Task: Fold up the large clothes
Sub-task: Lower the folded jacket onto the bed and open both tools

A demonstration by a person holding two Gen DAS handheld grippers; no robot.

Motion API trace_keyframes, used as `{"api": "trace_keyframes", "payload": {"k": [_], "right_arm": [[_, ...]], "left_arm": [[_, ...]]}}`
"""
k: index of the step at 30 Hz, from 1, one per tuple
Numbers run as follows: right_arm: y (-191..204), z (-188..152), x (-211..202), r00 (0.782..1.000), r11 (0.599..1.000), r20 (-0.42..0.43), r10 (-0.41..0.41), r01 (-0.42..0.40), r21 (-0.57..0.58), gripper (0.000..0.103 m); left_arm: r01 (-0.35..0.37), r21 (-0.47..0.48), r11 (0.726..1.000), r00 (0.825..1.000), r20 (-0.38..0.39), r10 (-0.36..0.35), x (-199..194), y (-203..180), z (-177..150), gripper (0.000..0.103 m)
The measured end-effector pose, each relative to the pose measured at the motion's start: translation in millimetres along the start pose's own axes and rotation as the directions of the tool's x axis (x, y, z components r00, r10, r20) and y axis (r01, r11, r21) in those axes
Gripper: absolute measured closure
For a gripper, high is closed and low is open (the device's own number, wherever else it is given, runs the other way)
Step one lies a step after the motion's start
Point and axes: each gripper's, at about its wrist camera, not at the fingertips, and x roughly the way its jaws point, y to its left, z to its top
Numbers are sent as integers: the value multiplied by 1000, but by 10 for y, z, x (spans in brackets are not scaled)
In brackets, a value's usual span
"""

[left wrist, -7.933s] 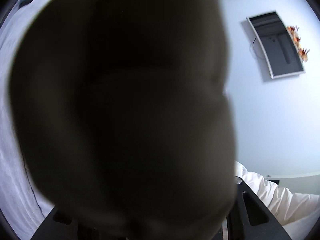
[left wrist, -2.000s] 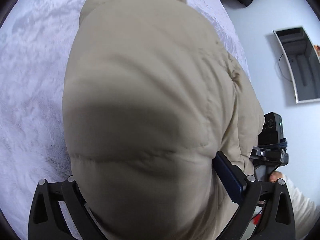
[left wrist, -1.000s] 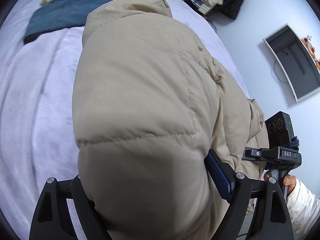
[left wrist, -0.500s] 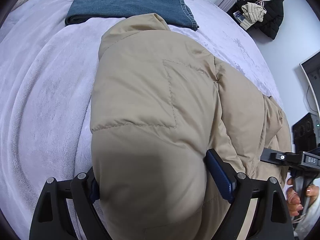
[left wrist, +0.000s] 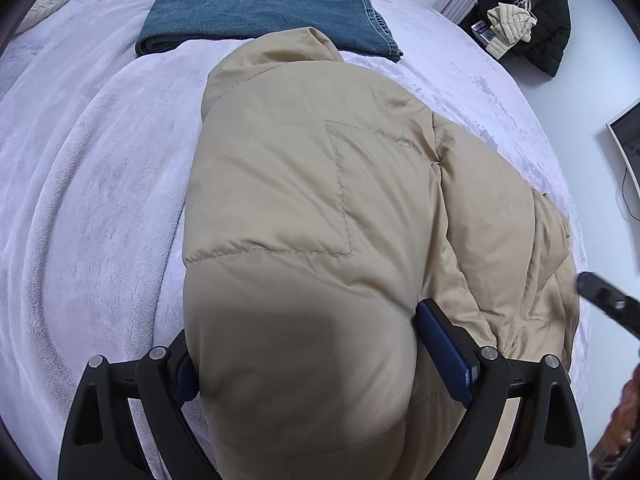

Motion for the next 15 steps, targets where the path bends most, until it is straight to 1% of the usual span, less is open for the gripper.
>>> {"api": "trace_keyframes", "payload": {"k": [2,3,4,5,6,7,8,9,10,13,15], "right_arm": [[78,-12,246,999,999,-33,-35,35,6,87],[57,52,408,997,997,-51,-65,67,27,87],[17,25,492,994,994,-72,-87,91,54,87],[20,44,514,993,992,-85,-85,93,86,87],[-56,23,546,993,989,-97,-73,85,118,87],[-132,9,573,992,987,-104,-72,86,136,88],[-183,-23,567,991,987,-107,-82,96,131,91],[-205,-26,588,990,987,-109,-91,103,119,91],[-230,-40,609,988,988,-113,-101,113,106,91],[-321,-89,673,986,985,-126,-110,125,120,92],[-362,-91,764,983,982,-133,-125,141,123,95]], "left_arm": [[-42,9,999,999,6,42,-74,-10,-6,8],[-81,23,996,996,28,81,-173,-21,10,8],[-109,30,994,991,78,106,-308,-19,26,8],[-110,33,993,984,145,104,-463,-9,50,8],[-92,33,995,977,196,84,-593,9,91,9],[-76,29,997,971,228,68,-675,22,148,14],[-67,28,997,969,238,58,-700,26,217,16],[-59,36,998,973,227,50,-660,17,282,17],[-70,50,996,978,200,59,-553,-7,341,17],[-117,85,989,988,108,107,-143,-71,353,16],[-134,88,987,985,117,124,-46,-81,317,16]]}}
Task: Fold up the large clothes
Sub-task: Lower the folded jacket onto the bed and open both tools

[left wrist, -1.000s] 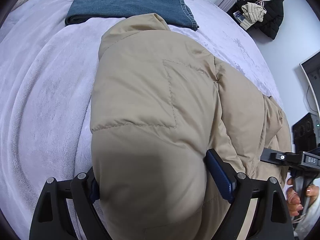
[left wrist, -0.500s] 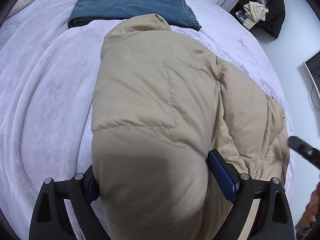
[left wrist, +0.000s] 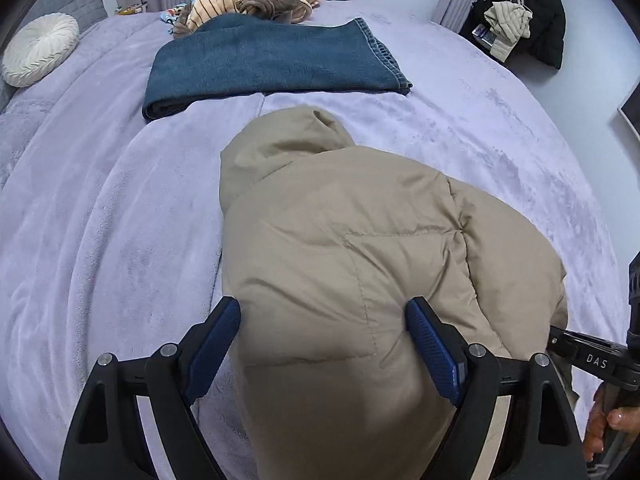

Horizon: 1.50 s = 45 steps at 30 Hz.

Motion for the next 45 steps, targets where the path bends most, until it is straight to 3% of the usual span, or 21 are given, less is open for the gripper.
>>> {"api": "trace_keyframes", "payload": {"k": [3,12,15,21,24,26,29,38,45], "right_arm": [[-58,-15,115,1000,1000,-19,-12,13,9,100],[-48,-66,90,999,1000,-31,-12,13,17,100],[-31,-117,-134,1000,1000,-19,-2,2,18,95],[32,-456,-751,994,998,101,47,-42,-44,95],[156,-694,-754,996,994,69,61,-53,-100,95],[211,-793,-669,998,991,53,21,-14,-129,95],[189,-825,-522,1000,994,26,2,1,-109,95],[222,-803,-332,999,988,10,-52,53,-146,94],[257,-877,-380,997,987,13,-71,72,-141,92]], "left_arm": [[-4,4,1000,1000,0,4,45,-5,-6,14],[-8,-17,1000,1000,-14,7,53,55,-47,13],[-3,-27,1000,1000,-13,2,51,83,-66,13],[-2,-37,999,1000,-9,2,43,86,-88,13],[-3,-37,999,1000,-14,3,27,82,-97,13],[-3,-33,999,1000,-18,2,0,88,-95,13],[-10,-21,1000,1000,-24,10,-104,77,-132,13],[-7,-13,1000,999,-51,6,-543,99,-570,13],[-27,27,999,994,-101,29,-635,22,-1007,13]]}}
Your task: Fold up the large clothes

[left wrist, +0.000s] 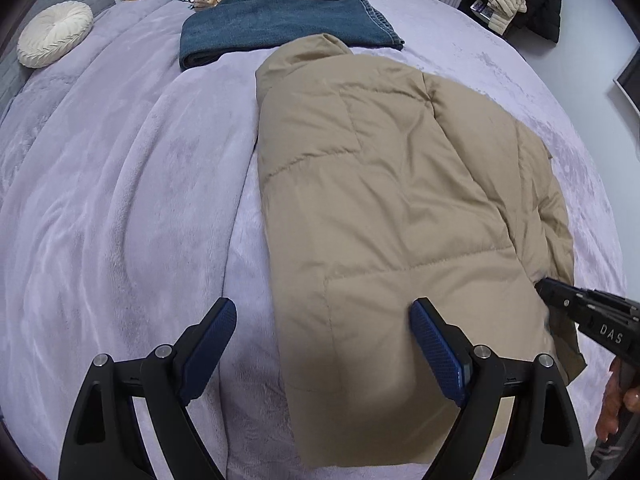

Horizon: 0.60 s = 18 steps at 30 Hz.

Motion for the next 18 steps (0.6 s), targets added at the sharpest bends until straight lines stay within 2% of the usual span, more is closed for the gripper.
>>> {"api": "trace_keyframes", "payload": {"k": [4,9,18], "right_arm": [[34,-26,-35,1000,1000,-11,-20,20,1,92],[67,-79,-251,1000,999,8,-28,28,26,91],[80,-386,-529,1000,994,-10,-30,31,103,91]], "left_arm": [[12,-28,1000,1000,-25,-13,-4,19,-68,13],[21,-18,1000,999,-30,-22,-102,6,-92,13],[73,-6,997,996,-47,-73,-328,-22,-191,13]]}}
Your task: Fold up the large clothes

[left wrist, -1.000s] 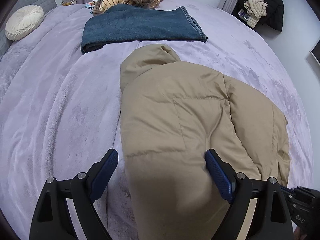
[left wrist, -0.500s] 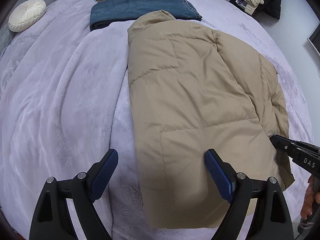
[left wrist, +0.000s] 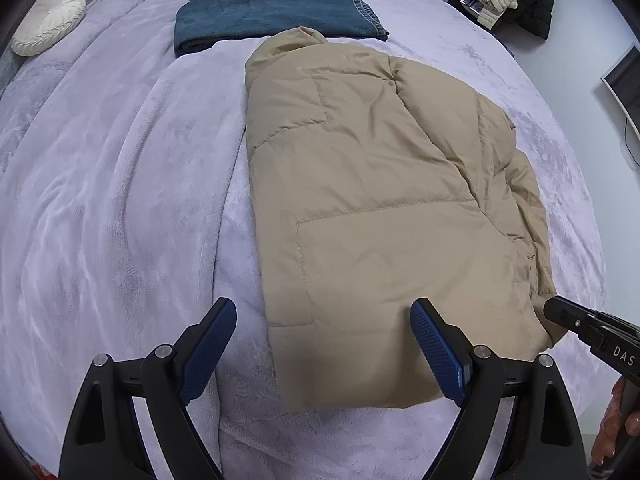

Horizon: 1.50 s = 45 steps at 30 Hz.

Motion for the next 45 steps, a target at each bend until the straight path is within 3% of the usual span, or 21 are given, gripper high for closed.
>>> {"api": "trace_keyframes", "payload": {"k": [10,15,16,17,24,25,26,27,28,29,35,45], "right_arm": [[66,-228,-171,1000,1000,-16,17,-17,17,91],[111,-295,-221,999,999,-14,47,-47,-2,91],[110,-315,-234,998,999,-13,54,-54,-5,91],[103,-332,-247,998,998,-11,60,-60,-7,91],[61,-463,-481,998,998,12,60,-59,-29,91],[75,-476,-565,998,998,33,52,-51,-44,88],[90,-485,-634,998,998,52,39,-36,-54,72],[100,-490,-709,997,998,74,30,-26,-61,42],[114,-499,-789,994,997,101,28,-21,-68,32],[126,-501,-861,991,997,127,29,-20,-74,28],[199,-496,-1146,974,997,227,16,1,-78,28],[220,-509,-1233,967,995,254,-15,39,-90,24]], "left_arm": [[8,0,1000,999,36,-8,-368,-4,-145,13],[-48,20,999,998,53,47,-505,-54,-317,13],[-64,26,998,996,58,63,-531,-71,-353,3],[-89,29,996,994,68,87,-572,-95,-391,0],[-131,-11,991,985,113,132,-933,-183,-562,0],[-137,-15,991,983,124,137,-985,-202,-590,0],[-140,-20,990,981,136,142,-1046,-219,-612,0],[-143,-25,989,979,145,146,-1088,-232,-628,0],[-145,-31,989,977,154,148,-1132,-250,-642,0],[-147,-35,988,975,162,151,-1174,-260,-652,0],[-163,-31,986,968,189,166,-1319,-303,-712,0],[-185,-46,982,960,205,190,-1422,-309,-758,0]]}}
